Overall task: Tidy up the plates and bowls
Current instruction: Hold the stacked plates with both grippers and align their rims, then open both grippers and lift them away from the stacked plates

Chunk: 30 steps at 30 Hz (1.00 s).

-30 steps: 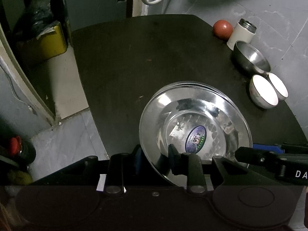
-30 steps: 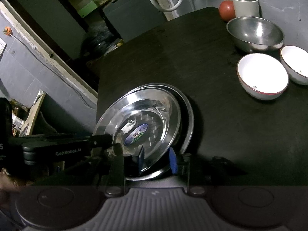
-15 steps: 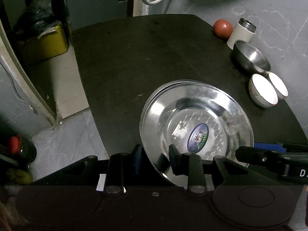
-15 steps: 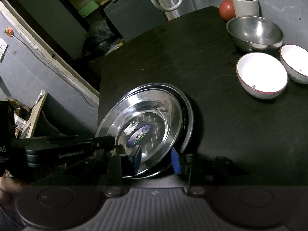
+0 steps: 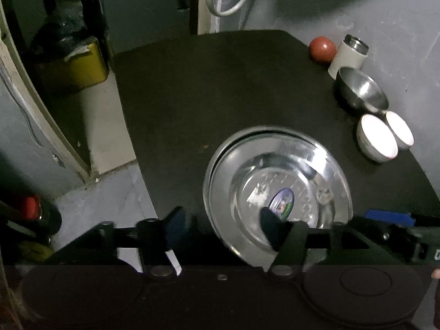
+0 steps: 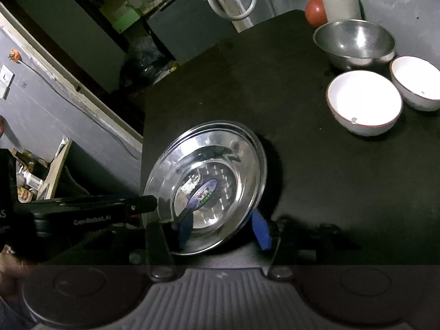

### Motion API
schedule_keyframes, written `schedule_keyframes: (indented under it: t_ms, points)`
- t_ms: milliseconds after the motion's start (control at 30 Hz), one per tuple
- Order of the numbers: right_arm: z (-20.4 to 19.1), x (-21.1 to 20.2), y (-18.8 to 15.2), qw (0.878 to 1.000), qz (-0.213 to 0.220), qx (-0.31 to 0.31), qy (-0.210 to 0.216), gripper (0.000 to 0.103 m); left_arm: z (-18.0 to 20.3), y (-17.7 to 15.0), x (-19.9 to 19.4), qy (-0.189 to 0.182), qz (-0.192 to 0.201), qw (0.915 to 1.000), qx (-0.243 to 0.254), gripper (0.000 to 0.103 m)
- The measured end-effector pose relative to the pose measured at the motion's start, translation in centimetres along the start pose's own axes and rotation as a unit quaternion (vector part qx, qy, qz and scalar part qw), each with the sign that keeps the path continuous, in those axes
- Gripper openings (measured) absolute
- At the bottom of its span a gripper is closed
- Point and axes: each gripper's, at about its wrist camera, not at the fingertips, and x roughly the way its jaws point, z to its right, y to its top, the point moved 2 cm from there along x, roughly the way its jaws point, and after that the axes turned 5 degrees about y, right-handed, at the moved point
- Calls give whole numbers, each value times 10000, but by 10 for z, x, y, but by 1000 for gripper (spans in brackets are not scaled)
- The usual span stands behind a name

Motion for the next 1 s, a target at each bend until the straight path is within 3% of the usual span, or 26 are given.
schedule_keyframes:
  t_ms: [167,433,667,1000]
  points:
    - [10,-14,-2,9998,198,31,-22,79,6,12,-7,108,153,9998,17,92]
    - [43,-37,-6,9973,523,502,68,102,29,42,-5,100,211,9993,290,102]
    - [75,-62,-5,9900,1078,905,-83,103,64,76,13,-188,208,9981,545,102]
    - [106,-88,-2,9763,1674,1144,-751,103,124,115,42,-645,556,9903,1098,102]
